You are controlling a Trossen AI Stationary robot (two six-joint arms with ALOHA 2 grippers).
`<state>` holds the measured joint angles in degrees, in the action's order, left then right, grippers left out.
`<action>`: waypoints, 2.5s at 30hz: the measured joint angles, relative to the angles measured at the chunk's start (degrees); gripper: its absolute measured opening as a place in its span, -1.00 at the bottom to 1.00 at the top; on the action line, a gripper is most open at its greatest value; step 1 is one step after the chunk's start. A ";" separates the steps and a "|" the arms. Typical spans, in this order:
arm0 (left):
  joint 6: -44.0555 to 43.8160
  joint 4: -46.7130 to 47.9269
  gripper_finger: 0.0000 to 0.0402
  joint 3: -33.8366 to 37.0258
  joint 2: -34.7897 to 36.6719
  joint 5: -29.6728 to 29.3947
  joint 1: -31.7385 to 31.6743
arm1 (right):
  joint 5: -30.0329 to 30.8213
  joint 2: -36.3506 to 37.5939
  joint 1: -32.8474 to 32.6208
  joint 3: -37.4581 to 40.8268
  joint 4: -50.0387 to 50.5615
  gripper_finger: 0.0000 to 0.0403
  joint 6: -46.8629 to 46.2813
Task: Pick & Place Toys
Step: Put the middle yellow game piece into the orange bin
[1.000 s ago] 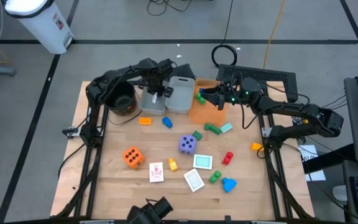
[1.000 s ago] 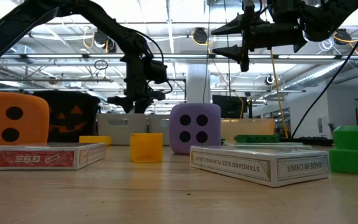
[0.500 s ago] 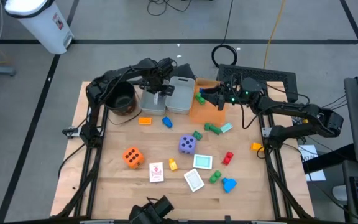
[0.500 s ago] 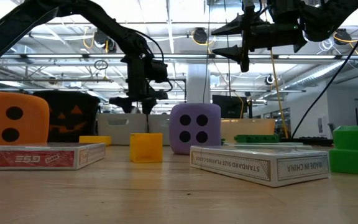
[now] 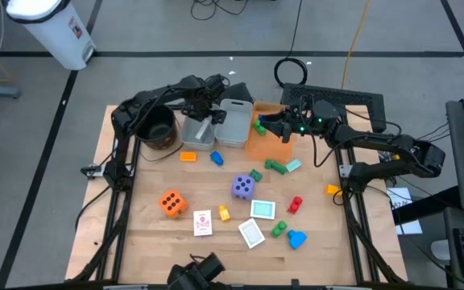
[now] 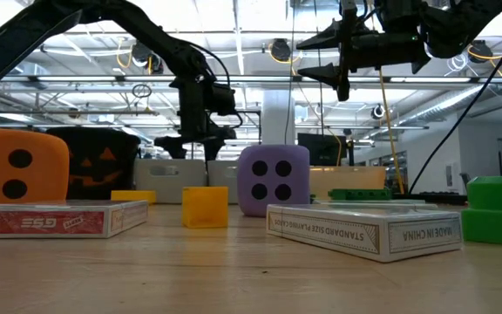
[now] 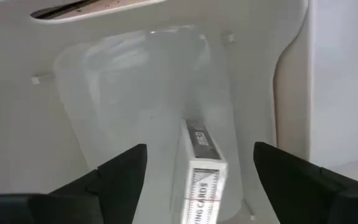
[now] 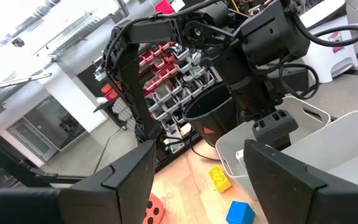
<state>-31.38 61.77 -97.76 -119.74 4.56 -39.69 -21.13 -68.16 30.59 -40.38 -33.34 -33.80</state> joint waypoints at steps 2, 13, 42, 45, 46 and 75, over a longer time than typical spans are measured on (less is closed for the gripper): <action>-0.02 -0.02 0.44 0.00 0.34 -0.01 -0.28 | 0.00 0.00 0.00 0.00 0.00 0.17 0.00; -0.53 -2.45 0.23 0.00 12.03 2.91 -2.08 | 0.00 0.00 0.00 0.00 0.00 0.17 -0.01; 3.21 -67.43 0.13 21.95 29.05 5.87 29.61 | 0.02 0.00 -5.04 0.02 0.59 0.17 -1.64; 0.27 -71.60 0.13 26.35 28.98 5.88 30.09 | 0.02 0.01 -5.22 0.02 1.62 0.17 -1.72; -0.49 -72.86 0.13 27.32 28.98 5.90 30.19 | -0.07 0.02 -5.22 0.02 2.34 0.17 -1.93; 4.13 -73.95 0.13 29.09 29.00 15.43 29.78 | 6.10 24.76 -10.72 -9.40 88.46 0.17 20.37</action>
<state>-27.24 -12.19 -68.66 -90.74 19.99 -9.91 -15.03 -43.40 19.87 -49.78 55.12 -13.44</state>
